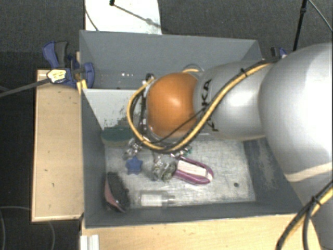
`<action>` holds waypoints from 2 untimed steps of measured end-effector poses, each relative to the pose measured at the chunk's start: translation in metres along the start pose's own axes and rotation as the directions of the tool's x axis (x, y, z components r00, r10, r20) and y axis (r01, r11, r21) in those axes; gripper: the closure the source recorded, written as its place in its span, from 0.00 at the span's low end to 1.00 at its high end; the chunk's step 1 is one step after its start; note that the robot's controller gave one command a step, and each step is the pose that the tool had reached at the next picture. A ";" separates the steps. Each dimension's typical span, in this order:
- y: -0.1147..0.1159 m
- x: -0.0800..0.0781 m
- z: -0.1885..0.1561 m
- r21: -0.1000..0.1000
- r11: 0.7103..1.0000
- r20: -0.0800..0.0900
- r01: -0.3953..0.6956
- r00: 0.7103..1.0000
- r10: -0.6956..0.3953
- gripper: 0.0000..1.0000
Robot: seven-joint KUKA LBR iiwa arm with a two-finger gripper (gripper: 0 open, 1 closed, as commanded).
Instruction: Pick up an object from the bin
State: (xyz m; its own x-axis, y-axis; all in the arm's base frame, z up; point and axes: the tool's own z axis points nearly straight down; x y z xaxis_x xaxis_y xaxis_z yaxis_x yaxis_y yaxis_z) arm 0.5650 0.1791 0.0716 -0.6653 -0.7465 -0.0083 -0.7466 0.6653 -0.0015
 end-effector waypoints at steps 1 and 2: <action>0.013 -0.006 -0.002 0.000 0.994 0.000 0.112 0.994 -0.112 0.00; 0.013 -0.006 -0.003 0.000 0.994 0.000 0.106 0.994 -0.106 1.00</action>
Offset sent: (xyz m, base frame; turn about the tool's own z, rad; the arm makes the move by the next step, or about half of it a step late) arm -0.0070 0.0128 0.0013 -0.1157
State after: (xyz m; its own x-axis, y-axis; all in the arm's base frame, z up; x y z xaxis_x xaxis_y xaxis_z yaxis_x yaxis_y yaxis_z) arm 0.5595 0.1926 0.0746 -0.5828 -0.8126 -0.0079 -0.8126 0.5828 -0.0021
